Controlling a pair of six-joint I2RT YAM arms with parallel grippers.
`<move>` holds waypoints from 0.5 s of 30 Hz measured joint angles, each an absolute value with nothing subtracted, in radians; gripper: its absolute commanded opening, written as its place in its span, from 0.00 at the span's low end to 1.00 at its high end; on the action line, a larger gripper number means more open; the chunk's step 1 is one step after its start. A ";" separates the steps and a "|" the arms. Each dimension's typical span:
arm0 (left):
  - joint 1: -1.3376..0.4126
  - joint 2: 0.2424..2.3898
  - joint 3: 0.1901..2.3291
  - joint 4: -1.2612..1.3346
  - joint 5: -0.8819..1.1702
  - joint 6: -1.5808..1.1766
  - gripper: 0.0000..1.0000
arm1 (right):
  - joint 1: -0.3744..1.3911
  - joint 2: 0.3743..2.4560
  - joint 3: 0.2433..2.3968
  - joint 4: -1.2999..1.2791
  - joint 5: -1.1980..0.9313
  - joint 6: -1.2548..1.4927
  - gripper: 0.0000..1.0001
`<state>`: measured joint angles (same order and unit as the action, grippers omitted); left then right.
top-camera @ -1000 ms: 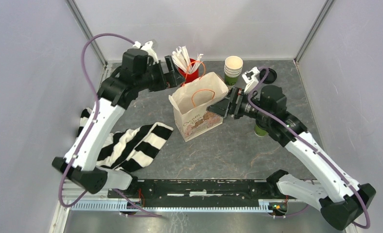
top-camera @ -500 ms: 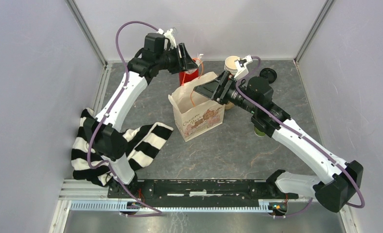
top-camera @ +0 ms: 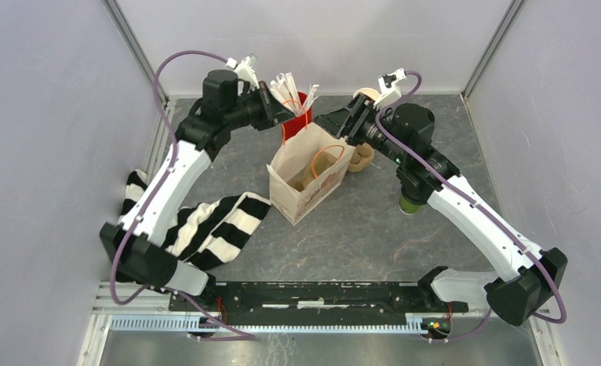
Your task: Pack the takeout coffee
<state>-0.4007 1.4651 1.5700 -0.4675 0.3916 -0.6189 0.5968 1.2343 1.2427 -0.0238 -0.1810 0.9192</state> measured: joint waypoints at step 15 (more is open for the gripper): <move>-0.401 1.279 1.391 -0.432 0.357 -0.833 0.02 | 0.523 1.272 1.776 -0.738 -0.134 0.467 0.96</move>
